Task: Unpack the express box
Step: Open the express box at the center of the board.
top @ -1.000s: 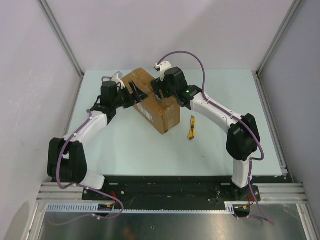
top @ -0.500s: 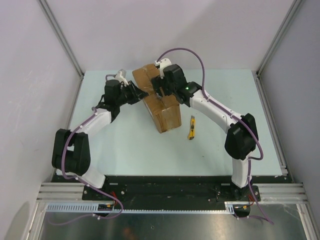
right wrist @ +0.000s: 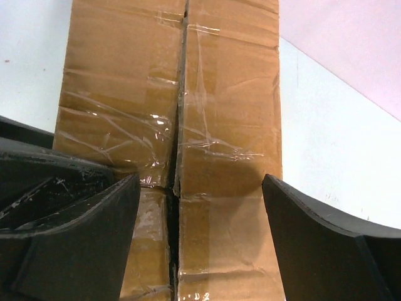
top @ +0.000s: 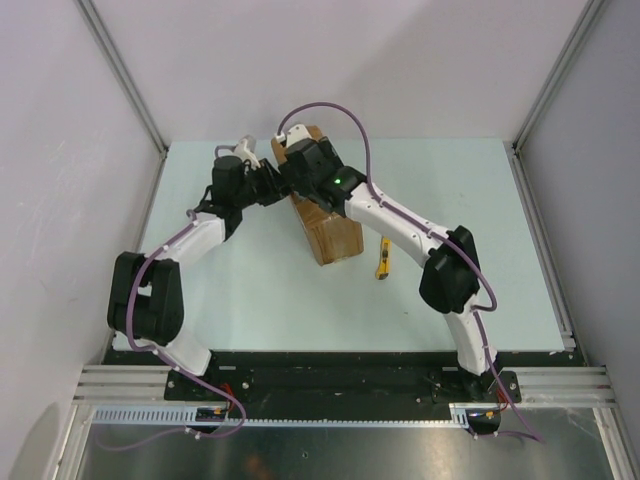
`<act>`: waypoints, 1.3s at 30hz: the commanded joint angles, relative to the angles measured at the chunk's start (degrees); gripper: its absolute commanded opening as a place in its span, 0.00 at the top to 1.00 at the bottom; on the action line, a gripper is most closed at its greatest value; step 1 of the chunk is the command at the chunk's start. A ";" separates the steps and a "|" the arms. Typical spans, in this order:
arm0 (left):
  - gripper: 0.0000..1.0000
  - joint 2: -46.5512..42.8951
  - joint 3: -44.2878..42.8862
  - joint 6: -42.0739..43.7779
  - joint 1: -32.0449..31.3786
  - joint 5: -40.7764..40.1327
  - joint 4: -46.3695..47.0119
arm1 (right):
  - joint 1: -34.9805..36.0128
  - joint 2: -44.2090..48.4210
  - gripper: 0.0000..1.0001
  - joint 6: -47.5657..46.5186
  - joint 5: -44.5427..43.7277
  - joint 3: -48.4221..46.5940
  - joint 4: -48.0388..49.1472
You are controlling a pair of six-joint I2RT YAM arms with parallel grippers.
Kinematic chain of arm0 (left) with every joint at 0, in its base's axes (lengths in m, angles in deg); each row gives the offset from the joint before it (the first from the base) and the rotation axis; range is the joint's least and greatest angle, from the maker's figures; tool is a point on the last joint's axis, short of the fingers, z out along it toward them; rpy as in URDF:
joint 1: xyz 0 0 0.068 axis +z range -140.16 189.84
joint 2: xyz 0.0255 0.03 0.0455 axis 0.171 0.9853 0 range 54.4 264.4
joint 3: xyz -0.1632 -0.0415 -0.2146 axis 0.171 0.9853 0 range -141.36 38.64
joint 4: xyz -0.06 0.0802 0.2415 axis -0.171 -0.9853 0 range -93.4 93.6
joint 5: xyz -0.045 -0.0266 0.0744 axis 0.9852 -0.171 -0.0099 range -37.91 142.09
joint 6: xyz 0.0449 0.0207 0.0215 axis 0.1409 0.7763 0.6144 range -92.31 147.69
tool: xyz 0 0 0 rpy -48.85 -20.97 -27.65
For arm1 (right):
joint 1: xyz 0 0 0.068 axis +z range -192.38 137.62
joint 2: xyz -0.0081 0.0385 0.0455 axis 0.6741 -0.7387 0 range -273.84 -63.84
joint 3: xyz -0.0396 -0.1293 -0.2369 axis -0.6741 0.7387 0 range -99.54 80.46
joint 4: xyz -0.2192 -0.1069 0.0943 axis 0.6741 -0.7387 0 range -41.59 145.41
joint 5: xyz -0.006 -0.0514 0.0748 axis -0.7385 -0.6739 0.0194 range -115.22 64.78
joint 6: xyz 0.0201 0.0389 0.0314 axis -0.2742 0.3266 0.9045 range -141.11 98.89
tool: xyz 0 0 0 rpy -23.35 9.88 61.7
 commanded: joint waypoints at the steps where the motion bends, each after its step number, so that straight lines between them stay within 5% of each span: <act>1: 0.76 5.11 2.74 5.40 -1.55 -2.13 -13.52 | -0.68 -2.54 0.20 -0.97 -11.03 -3.17 -7.09; 11: 0.76 5.99 2.04 5.92 -1.20 -2.83 -15.01 | 0.72 -6.93 0.27 -7.56 -22.03 -3.34 -6.74; 17: 0.75 6.35 1.86 6.28 -0.94 -3.10 -15.71 | -0.24 -4.04 0.58 -3.79 -18.09 -4.48 -6.91; 21: 0.75 6.78 1.77 6.54 -0.50 -3.54 -16.33 | -2.52 -2.02 0.80 1.48 -11.16 -8.17 -12.44; 27: 0.75 7.57 1.95 6.45 0.20 -3.19 -16.68 | -8.41 1.76 0.99 8.78 5.08 -8.44 -16.41; 33: 0.75 7.84 1.69 6.36 0.47 -2.57 -16.77 | -16.67 5.18 0.99 13.71 25.82 -3.27 -13.88; 39: 0.70 7.49 0.81 6.89 0.47 -0.38 -16.77 | -21.86 8.34 0.96 17.91 37.43 5.77 -7.56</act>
